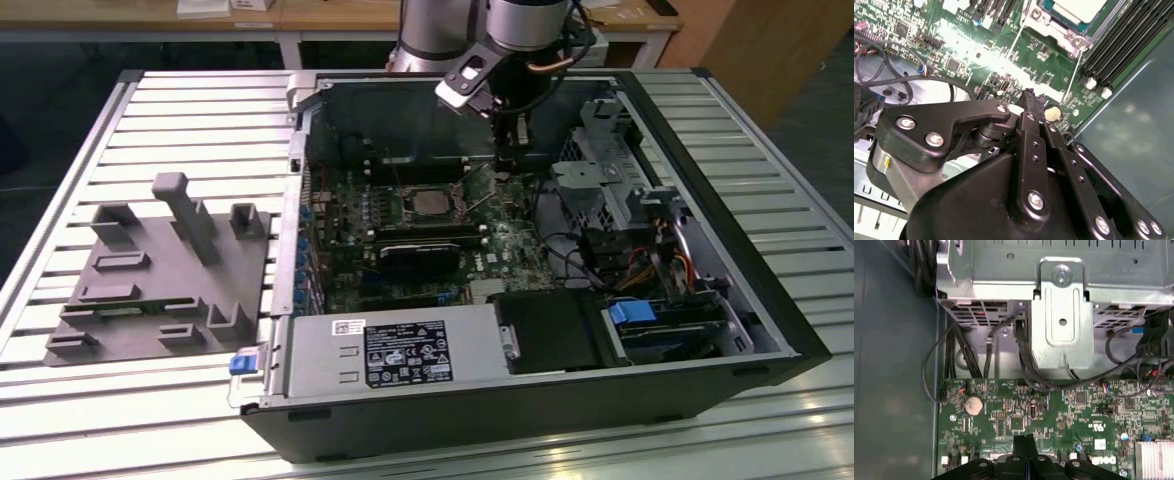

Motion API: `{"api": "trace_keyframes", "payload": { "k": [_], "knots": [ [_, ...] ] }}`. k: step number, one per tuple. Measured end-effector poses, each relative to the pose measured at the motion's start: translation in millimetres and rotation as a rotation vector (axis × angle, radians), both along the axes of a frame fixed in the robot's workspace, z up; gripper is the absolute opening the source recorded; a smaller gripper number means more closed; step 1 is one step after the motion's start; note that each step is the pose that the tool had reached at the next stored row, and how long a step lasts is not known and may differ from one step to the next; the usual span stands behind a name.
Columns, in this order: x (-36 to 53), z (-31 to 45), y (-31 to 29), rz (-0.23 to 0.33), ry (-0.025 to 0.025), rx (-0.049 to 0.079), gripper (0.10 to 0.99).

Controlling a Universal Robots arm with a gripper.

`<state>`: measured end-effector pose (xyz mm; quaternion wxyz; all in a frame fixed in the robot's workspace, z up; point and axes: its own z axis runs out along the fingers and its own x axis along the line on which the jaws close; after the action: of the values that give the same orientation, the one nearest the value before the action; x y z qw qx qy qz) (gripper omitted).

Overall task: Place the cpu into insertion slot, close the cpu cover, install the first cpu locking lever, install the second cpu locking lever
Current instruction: 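Close the cpu cover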

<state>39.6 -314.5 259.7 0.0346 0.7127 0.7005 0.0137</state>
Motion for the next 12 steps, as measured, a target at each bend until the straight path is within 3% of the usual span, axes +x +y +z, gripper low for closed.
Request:
{"api": "trace_keyframes", "payload": {
  "k": [5, 12],
  "knots": [
    [6.3, 0.0, 0.0, 0.0, 0.0, 0.0, 0.102],
    [7.0, -0.8, 0.0, 0.0, -0.0001, -0.001, 0.102]
  ]
}}
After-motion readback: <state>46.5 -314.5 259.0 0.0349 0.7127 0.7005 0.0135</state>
